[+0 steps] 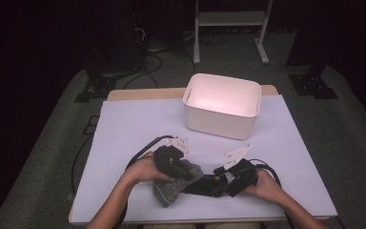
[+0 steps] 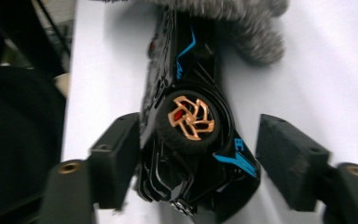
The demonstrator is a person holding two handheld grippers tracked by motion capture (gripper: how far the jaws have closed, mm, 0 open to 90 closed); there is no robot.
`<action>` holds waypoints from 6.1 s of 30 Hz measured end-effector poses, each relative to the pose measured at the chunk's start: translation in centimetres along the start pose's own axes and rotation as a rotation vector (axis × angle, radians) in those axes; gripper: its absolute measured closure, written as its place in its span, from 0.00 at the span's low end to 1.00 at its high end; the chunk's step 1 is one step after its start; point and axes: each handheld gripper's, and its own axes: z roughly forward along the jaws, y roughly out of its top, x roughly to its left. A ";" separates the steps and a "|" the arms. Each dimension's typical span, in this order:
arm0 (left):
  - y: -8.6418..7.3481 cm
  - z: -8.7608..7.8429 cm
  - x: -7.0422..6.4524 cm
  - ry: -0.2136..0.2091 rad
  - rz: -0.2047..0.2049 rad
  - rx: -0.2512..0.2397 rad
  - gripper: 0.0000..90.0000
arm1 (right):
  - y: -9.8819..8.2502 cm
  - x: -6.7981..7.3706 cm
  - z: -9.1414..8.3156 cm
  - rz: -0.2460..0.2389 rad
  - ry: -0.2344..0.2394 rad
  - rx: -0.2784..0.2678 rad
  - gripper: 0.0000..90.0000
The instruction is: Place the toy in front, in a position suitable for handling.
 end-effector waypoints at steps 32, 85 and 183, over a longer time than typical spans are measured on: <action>2.3 0.9 0.0 0.064 0.061 0.044 0.84 | 0.3 -0.5 0.5 -0.047 -0.107 0.004 0.55; 5.8 3.6 -0.8 0.093 0.161 0.117 0.90 | -0.6 -0.1 0.0 -0.055 -0.126 -0.028 0.63; -1.6 -0.6 1.4 0.147 -0.013 -0.068 0.86 | 5.2 -0.2 0.4 -0.056 -0.122 0.171 0.51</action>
